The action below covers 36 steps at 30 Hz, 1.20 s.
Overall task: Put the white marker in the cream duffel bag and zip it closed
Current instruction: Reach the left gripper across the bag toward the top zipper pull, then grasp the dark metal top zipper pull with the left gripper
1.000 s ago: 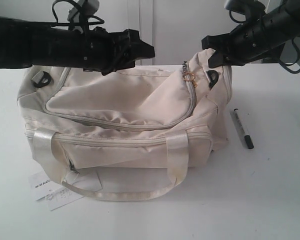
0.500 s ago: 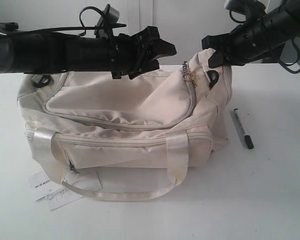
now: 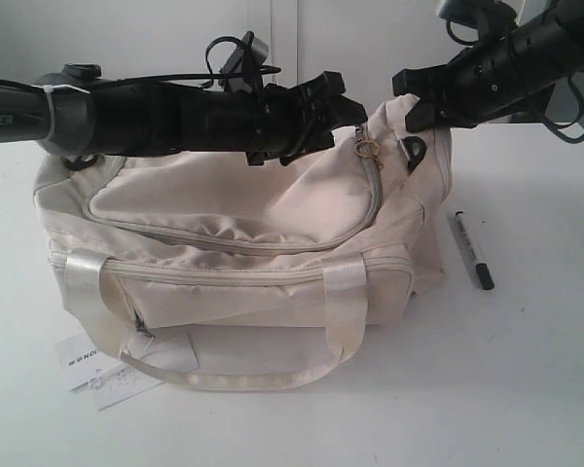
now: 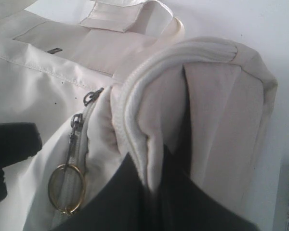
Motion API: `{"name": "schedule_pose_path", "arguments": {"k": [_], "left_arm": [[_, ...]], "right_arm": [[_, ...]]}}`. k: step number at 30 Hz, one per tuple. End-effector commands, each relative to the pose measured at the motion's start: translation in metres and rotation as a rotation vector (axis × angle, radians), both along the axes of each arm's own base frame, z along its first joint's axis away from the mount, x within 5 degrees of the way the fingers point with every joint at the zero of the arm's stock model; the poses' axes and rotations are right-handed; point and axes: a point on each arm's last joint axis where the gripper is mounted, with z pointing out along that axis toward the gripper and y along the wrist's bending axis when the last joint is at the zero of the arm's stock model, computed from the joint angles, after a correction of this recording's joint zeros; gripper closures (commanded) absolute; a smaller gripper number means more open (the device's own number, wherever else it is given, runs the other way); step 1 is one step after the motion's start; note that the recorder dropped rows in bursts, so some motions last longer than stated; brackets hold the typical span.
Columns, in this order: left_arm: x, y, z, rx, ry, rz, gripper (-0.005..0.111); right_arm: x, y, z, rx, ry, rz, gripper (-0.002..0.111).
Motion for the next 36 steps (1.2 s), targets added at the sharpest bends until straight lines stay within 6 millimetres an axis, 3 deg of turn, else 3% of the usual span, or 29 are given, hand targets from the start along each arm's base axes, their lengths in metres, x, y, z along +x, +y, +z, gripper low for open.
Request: {"name": "schedule_pose_path", "arguments": {"k": [1, 13, 21, 26, 32, 36], "left_arm": [[0.002, -0.009, 0.006, -0.045, 0.004, -0.008, 0.043], [0.002, -0.027, -0.017, -0.07, 0.092, -0.032, 0.043], [0.003, -0.028, -0.015, -0.073, 0.088, -0.031, 0.045], [0.003, -0.028, -0.015, -0.077, 0.086, -0.038, 0.067], [0.001, -0.029, -0.014, -0.084, 0.086, -0.054, 0.104], [0.001, -0.029, -0.014, -0.085, 0.086, -0.056, 0.107]], "right_arm": [[-0.002, 0.0, 0.006, -0.003, -0.02, 0.001, 0.108], [-0.002, 0.0, 0.006, -0.001, -0.021, 0.0, 0.108], [-0.002, 0.0, 0.006, -0.003, -0.025, -0.001, 0.108], [-0.002, 0.0, 0.006, -0.003, -0.025, -0.001, 0.108], [-0.002, 0.0, 0.006, -0.003, -0.025, -0.001, 0.108], [-0.002, 0.0, 0.006, -0.003, -0.025, -0.001, 0.108]]}}
